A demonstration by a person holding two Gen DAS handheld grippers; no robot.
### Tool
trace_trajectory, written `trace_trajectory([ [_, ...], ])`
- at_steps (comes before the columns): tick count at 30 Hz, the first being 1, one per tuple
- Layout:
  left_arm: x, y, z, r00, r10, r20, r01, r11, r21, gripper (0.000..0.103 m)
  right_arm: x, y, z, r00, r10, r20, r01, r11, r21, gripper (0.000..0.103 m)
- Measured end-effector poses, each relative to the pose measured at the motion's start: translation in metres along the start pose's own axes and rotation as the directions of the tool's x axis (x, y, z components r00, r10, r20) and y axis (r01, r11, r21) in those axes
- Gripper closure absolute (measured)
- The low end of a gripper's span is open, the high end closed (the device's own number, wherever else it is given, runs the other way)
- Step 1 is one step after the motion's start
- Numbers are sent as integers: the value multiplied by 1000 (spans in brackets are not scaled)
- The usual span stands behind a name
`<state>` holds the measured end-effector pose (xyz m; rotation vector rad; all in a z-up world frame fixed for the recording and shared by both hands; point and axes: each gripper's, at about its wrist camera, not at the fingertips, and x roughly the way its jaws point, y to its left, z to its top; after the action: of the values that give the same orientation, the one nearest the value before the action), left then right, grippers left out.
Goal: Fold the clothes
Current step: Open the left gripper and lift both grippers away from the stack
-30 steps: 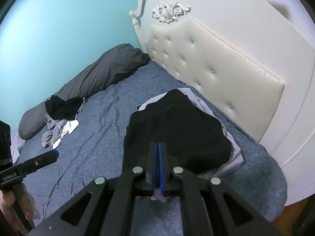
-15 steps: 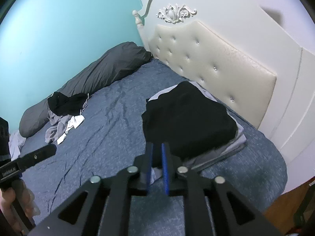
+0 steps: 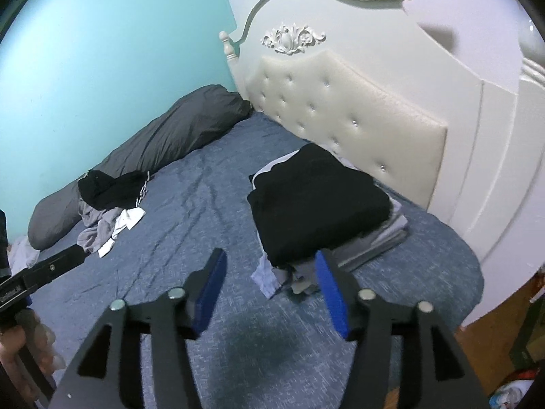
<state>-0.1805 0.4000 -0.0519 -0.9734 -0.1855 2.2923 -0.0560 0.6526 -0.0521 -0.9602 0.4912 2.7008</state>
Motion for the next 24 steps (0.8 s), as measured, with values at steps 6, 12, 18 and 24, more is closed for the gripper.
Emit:
trace_trajectory([
  [6,-18,-1,-8,1000,17,10,-17,1000,10,22,-18,8,-12,1000,-24,12,24,1000,-13,33],
  [12,-34,0,-16,999,33,17,-33,999,21,13,-36,19,-24,999,-28,24,28,999,-25,24],
  [18,-48,4,-27,998,61,20,-62,998,24,10,-48,33,-37,999,-19,32,20,999,-41,13],
  [24,-64,4,-38,995,94,36,-96,994,49,0,-60,41,-49,999,-22,49,24,999,-47,5],
])
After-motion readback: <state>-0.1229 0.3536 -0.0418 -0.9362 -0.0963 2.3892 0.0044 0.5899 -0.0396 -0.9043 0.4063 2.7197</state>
